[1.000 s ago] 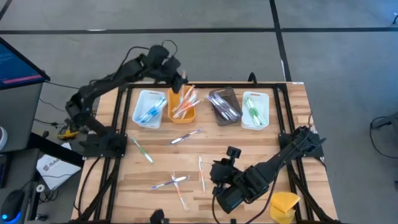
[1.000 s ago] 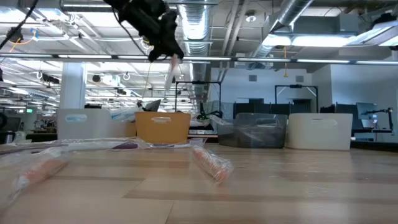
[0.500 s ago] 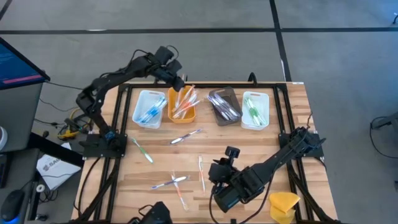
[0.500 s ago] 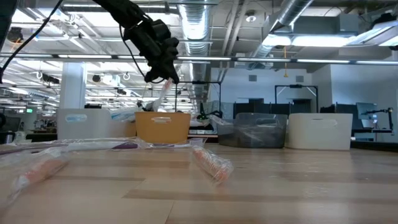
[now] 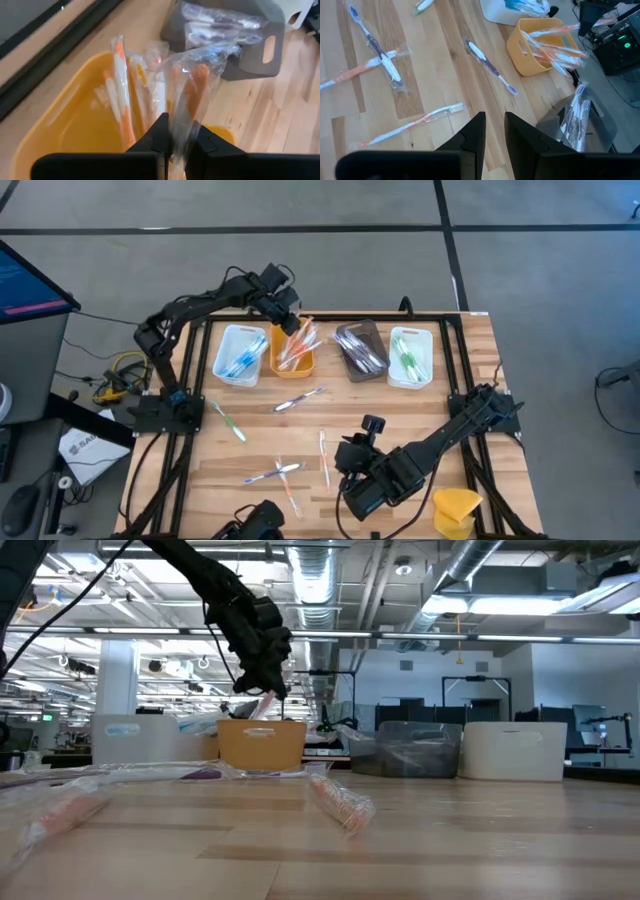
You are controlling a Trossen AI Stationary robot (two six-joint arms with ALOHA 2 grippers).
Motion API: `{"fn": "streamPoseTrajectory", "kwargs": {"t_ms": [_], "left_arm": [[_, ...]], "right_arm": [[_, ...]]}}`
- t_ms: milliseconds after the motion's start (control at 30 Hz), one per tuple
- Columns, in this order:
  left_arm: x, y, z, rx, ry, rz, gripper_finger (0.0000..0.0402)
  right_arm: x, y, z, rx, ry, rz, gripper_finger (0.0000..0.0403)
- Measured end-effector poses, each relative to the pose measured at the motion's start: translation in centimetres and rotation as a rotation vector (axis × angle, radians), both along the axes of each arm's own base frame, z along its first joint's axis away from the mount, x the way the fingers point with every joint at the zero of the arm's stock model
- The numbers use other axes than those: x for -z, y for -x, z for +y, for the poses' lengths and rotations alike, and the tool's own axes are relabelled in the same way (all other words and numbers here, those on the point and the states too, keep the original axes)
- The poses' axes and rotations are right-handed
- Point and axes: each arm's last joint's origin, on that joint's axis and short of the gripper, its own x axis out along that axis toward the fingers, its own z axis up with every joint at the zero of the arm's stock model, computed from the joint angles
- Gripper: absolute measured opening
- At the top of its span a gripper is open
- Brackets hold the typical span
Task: Pick & Place Toothbrushes
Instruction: Put the orange toothbrush into the yellow bin, then put the green toothbrush into right white the bin
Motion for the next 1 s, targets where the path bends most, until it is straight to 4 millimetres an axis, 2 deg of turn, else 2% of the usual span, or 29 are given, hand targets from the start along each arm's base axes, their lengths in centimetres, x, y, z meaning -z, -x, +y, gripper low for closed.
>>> {"fn": "streamPoseTrajectory", "kwargs": {"t_ms": [267, 567, 1000], "left_arm": [[1.4, -0.4, 0.2, 0.003, 0.030, 0.032, 0.0031], [2.0, -0.3, 0.2, -0.026, 0.007, 0.086, 0.0054], [1.7, -0.2, 0.3, -0.029, -0.058, 0.113, 0.0124]], "right_arm": [[0.0, 0.0, 0.0, 0.000, 0.000, 0.000, 0.0065], [0.0, 0.0, 0.0, 0.000, 0.000, 0.000, 0.0065], [0.0, 0.0, 0.0, 0.000, 0.000, 0.000, 0.0065]]}}
